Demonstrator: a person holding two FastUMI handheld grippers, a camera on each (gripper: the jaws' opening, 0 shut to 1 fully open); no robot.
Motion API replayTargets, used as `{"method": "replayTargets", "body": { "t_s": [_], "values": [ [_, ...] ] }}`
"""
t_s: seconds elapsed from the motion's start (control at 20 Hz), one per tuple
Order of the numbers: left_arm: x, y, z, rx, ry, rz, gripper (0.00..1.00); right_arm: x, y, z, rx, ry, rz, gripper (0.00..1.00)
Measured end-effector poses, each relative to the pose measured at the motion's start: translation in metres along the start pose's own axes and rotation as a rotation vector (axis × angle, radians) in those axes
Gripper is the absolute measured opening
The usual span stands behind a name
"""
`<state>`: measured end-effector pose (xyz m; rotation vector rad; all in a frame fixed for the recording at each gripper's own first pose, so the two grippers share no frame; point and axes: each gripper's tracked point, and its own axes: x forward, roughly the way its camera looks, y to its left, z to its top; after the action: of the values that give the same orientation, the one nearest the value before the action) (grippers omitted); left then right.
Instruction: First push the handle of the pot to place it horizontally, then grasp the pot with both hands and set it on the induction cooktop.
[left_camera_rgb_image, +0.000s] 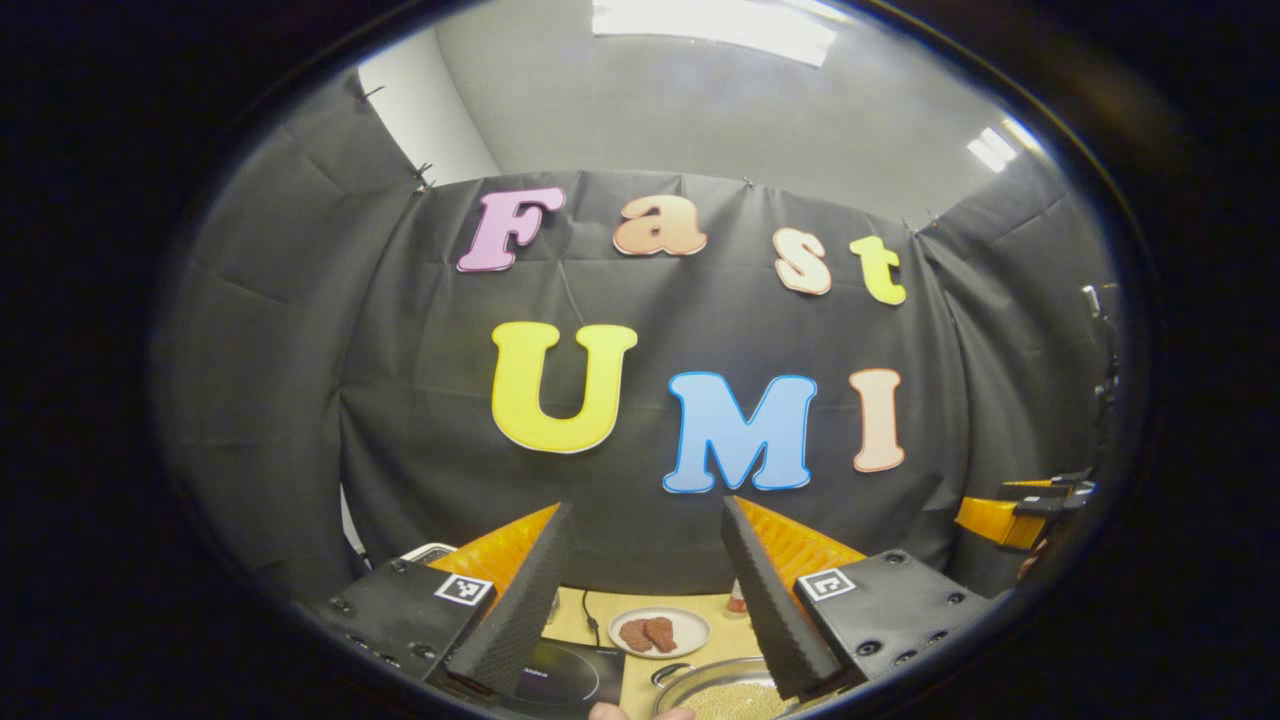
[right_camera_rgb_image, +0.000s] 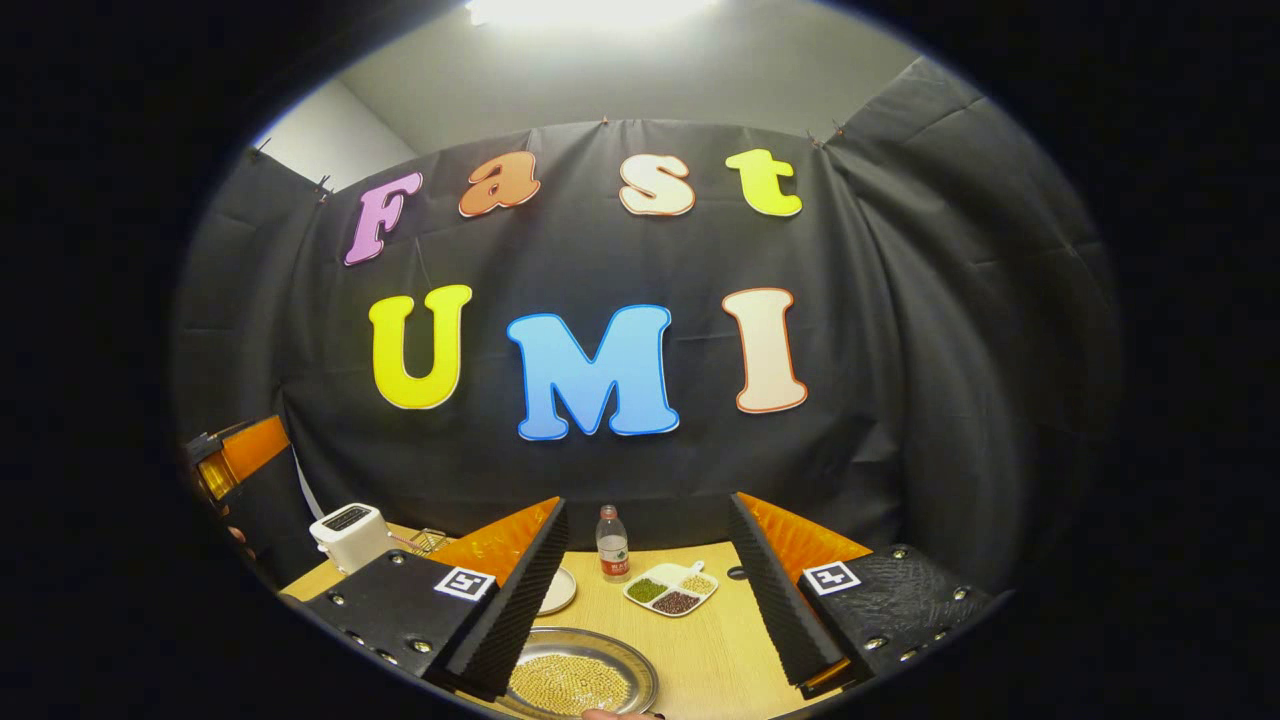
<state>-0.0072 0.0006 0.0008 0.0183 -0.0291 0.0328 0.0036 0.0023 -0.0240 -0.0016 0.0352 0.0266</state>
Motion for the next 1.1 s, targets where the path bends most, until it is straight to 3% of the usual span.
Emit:
{"method": "replayTargets", "body": {
  "t_s": [0.05,0.1,0.15,0.45,0.5,0.55,0.6,0.65,0.7,0.75,0.8,0.85,0.9,1.0,1.05,1.1],
  "values": [
    [-0.001,-0.001,-0.001,0.002,0.002,-0.003,0.95,-0.001,-0.001,-0.005,-0.002,0.010,0.003,0.96],
    [-0.004,-0.002,-0.002,0.003,0.002,-0.005,0.99,-0.001,0.000,-0.009,-0.004,0.019,0.008,0.96],
    [-0.005,-0.003,-0.003,0.001,0.005,-0.007,0.92,-0.002,0.000,-0.014,-0.004,0.031,0.009,0.96],
    [-0.012,-0.009,-0.017,0.005,0.033,-0.011,0.99,-0.010,0.002,-0.072,0.007,0.157,0.044,0.96],
    [-0.014,-0.009,-0.019,0.006,0.036,-0.012,0.92,-0.012,0.003,-0.084,0.012,0.185,0.055,0.96],
    [-0.016,-0.010,-0.021,0.007,0.040,-0.012,0.92,-0.015,0.004,-0.096,0.016,0.217,0.063,0.91],
    [-0.017,-0.010,-0.022,0.007,0.044,-0.012,0.99,-0.017,0.005,-0.109,0.018,0.247,0.071,0.96],
    [-0.017,-0.011,-0.025,0.006,0.050,-0.012,0.98,-0.020,0.006,-0.123,0.019,0.278,0.082,0.91],
    [-0.019,-0.012,-0.028,0.005,0.057,-0.012,0.97,-0.024,0.007,-0.135,0.016,0.313,0.087,0.96],
    [-0.021,-0.013,-0.032,0.004,0.063,-0.013,0.96,-0.024,0.008,-0.151,0.018,0.352,0.093,0.91],
    [-0.021,-0.014,-0.032,0.003,0.068,-0.013,0.95,-0.031,0.012,-0.162,0.021,0.392,0.112,0.78],
    [-0.023,-0.015,-0.037,0.003,0.073,-0.013,0.95,-0.036,0.014,-0.176,0.017,0.431,0.120,0.78],
    [-0.022,-0.016,-0.039,0.003,0.079,-0.014,0.99,-0.038,0.015,-0.191,0.017,0.474,0.131,0.61],
    [-0.024,-0.017,-0.042,0.004,0.086,-0.016,0.96,-0.045,0.025,-0.225,0.010,0.573,0.177,0.44],
    [-0.025,-0.018,-0.043,0.006,0.087,-0.016,0.96,-0.049,0.024,-0.244,0.001,0.632,0.165,0.45],
    [-0.025,-0.019,-0.042,0.008,0.088,-0.016,0.97,-0.065,0.023,-0.246,0.007,0.686,0.193,0.12]
  ]
}}
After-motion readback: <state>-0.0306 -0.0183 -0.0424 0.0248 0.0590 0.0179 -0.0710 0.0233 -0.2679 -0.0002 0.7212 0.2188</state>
